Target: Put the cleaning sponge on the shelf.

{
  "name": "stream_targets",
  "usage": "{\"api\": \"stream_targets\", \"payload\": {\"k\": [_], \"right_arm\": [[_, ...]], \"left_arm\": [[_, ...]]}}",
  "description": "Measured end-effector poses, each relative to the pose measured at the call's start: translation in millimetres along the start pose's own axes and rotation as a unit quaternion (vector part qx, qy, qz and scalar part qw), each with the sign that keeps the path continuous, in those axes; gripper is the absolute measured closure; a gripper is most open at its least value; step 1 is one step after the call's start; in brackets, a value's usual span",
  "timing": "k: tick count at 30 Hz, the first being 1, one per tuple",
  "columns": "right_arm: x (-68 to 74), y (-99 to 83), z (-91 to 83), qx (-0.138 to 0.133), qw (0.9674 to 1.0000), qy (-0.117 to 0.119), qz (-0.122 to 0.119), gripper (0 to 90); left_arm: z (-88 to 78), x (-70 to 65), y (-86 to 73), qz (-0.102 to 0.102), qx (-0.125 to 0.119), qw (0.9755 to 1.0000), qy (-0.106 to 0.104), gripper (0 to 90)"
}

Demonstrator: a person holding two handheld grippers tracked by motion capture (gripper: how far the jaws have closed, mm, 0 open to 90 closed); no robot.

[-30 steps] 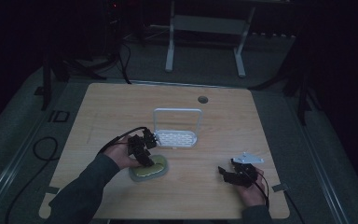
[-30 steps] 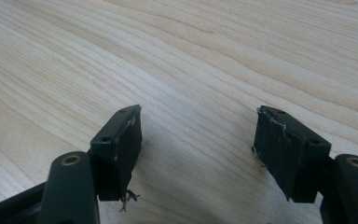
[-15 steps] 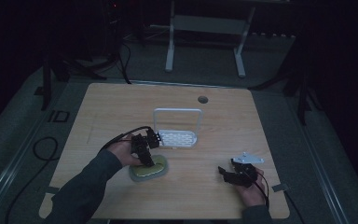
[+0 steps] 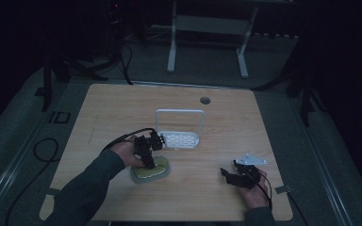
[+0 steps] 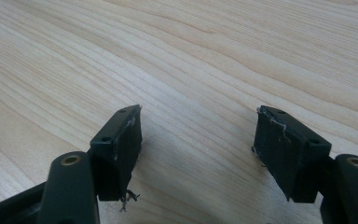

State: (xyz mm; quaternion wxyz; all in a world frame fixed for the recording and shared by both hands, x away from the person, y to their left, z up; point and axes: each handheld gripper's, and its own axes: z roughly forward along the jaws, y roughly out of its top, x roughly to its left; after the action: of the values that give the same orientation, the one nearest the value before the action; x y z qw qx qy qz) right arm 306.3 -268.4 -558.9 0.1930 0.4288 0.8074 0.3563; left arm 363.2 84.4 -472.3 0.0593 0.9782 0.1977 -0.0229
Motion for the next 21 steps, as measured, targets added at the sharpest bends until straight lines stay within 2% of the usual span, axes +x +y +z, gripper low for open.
{"api": "stream_targets", "payload": {"k": [3,13,21], "right_arm": [[0.0,0.0,0.0,0.0,1.0,0.0,0.0,31.5],[0.0,0.1,0.0,0.0,1.0,0.0,0.0,31.5],[-0.1,0.1,0.0,0.0,1.0,0.0,0.0,31.4]], "left_arm": [[0.9,0.2,2.9,0.009,0.014,0.9999,0.0,64.9],[5.4,0.0,5.2,0.014,0.025,0.9996,-0.006,69.5],[3.7,-1.7,7.5,0.02,0.035,0.9992,0.001,71.4]]}}
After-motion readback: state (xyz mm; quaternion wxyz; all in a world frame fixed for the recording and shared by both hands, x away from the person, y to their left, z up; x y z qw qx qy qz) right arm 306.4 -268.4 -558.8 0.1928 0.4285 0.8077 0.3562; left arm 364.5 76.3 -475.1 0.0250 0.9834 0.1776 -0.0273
